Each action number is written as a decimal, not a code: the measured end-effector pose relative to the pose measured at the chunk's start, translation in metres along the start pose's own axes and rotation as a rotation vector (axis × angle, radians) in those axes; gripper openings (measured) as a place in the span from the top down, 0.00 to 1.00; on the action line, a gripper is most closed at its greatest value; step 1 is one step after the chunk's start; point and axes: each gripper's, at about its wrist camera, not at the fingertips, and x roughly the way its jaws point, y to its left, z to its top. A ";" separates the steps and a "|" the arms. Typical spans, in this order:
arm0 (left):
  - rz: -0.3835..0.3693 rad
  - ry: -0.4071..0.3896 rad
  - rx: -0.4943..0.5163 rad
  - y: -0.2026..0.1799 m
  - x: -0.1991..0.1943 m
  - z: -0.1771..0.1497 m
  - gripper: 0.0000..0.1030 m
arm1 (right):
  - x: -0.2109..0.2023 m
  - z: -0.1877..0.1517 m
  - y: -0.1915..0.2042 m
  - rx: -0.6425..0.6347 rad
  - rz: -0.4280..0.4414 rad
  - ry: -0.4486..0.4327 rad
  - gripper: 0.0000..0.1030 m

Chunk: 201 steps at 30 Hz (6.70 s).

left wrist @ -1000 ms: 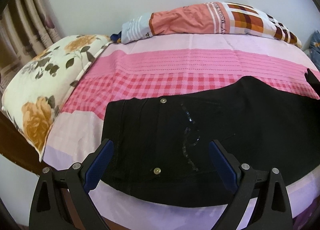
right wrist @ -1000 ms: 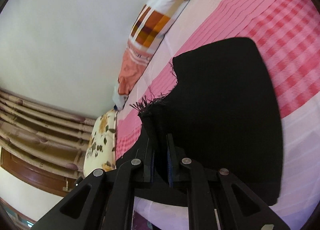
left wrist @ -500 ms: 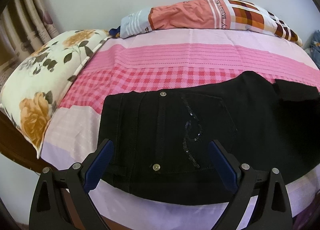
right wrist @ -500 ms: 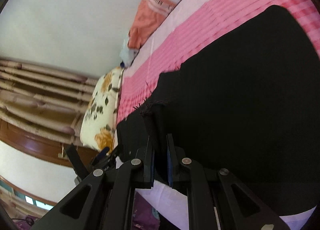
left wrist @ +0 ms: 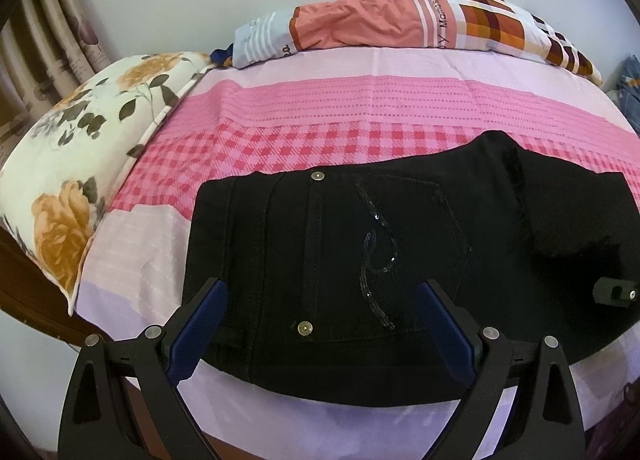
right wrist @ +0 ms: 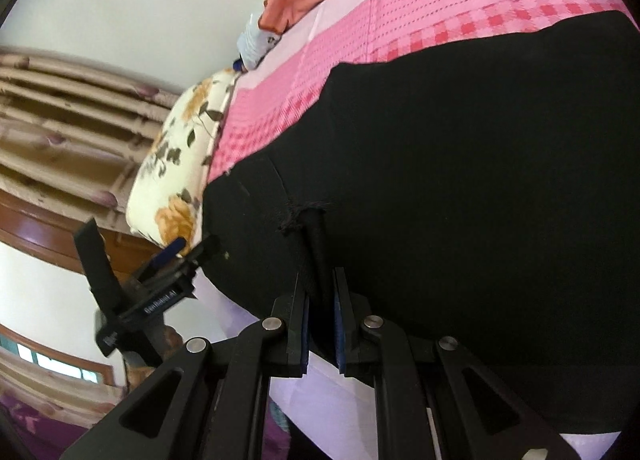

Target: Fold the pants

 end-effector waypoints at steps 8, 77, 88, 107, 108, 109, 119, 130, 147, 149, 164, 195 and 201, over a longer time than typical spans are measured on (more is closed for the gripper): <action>-0.009 0.017 0.000 0.000 0.004 -0.001 0.07 | 0.009 -0.004 0.011 -0.080 -0.057 0.036 0.83; -0.796 0.317 -0.841 0.177 0.084 -0.076 0.32 | 0.015 -0.008 -0.011 0.025 0.127 0.070 0.58; -0.840 0.212 -0.842 0.182 0.068 -0.070 0.32 | 0.017 -0.007 -0.018 0.051 0.152 0.062 0.58; -0.862 0.006 -0.782 0.167 0.043 -0.059 0.33 | 0.016 -0.007 -0.021 0.062 0.159 0.056 0.58; -0.848 0.003 -0.763 0.165 0.042 -0.058 0.33 | 0.016 -0.007 -0.021 0.064 0.159 0.056 0.58; -0.829 0.017 -0.757 0.163 0.046 -0.058 0.33 | 0.016 -0.006 -0.021 0.066 0.160 0.056 0.58; -0.775 -0.013 -0.945 0.166 0.078 -0.091 0.32 | 0.017 -0.007 -0.021 0.067 0.165 0.053 0.57; -0.831 0.092 -0.976 0.172 0.092 -0.084 0.47 | 0.017 -0.007 -0.021 0.070 0.167 0.050 0.57; -0.572 -0.082 -0.586 0.134 0.011 -0.026 0.73 | 0.020 -0.005 -0.027 0.112 0.201 0.037 0.57; -0.559 -0.083 -0.575 0.133 0.008 -0.025 0.73 | 0.019 -0.004 -0.029 0.129 0.219 0.035 0.56; -0.459 -0.171 -0.400 0.093 -0.030 0.001 0.73 | -0.002 0.001 -0.035 0.194 0.258 -0.024 0.36; -0.496 -0.260 -0.214 0.020 -0.066 0.035 0.73 | -0.039 0.007 -0.047 0.249 0.256 -0.110 0.26; -0.600 -0.276 -0.082 -0.036 -0.081 0.040 0.73 | -0.065 0.005 -0.059 0.275 0.287 -0.152 0.26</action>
